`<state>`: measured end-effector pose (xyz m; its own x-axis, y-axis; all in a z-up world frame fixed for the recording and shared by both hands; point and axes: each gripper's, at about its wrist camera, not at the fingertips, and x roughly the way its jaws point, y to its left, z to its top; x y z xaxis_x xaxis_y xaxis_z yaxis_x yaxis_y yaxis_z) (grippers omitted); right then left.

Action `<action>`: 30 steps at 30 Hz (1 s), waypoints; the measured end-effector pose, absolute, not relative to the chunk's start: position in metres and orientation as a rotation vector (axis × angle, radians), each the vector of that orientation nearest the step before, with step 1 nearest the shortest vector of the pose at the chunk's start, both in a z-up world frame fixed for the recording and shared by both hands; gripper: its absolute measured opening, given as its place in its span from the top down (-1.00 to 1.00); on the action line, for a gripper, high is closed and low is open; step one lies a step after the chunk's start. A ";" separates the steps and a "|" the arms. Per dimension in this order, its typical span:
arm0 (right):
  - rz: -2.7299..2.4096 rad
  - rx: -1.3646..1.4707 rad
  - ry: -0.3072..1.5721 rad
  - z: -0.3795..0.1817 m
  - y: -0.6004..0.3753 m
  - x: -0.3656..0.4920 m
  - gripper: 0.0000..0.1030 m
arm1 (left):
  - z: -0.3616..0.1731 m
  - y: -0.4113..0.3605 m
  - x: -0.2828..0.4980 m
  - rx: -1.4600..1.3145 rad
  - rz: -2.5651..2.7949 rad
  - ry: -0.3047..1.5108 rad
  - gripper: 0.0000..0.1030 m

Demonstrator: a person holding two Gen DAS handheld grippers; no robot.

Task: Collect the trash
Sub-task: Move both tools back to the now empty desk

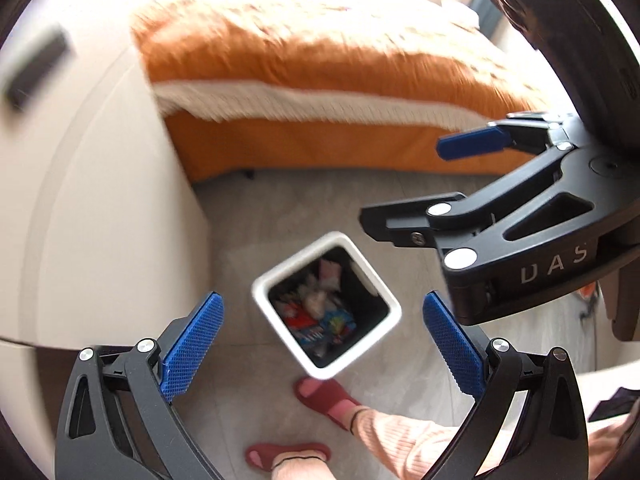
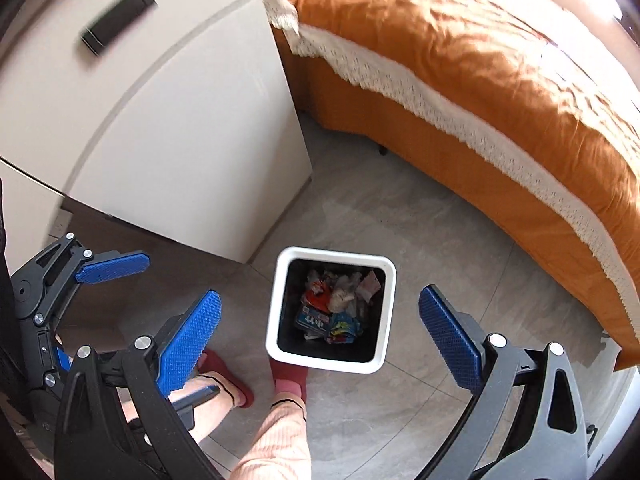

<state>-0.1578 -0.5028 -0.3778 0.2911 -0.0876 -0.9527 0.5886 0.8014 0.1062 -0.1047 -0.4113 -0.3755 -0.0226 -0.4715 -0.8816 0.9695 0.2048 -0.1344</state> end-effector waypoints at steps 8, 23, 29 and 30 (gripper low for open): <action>-0.471 0.357 1.031 -0.260 -0.473 -0.132 -0.92 | -0.261 -0.370 -0.079 0.544 -1.127 0.899 -0.90; -0.218 0.204 0.716 -0.100 -0.402 -0.045 -0.92 | -0.105 -0.247 -0.029 0.301 -0.765 0.697 -0.90; -0.137 0.105 0.610 -0.056 -0.359 0.001 -0.92 | -0.059 -0.188 -0.007 0.218 -0.602 0.607 -0.90; -0.130 0.085 0.596 -0.050 -0.351 0.005 -0.92 | -0.051 -0.176 -0.003 0.204 -0.579 0.597 -0.90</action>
<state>0.0050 -0.3510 -0.0505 0.8197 -0.0971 -0.5646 0.1460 0.9884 0.0419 -0.0031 -0.1757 -0.0512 0.6748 -0.4539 -0.5819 0.5683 0.8226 0.0175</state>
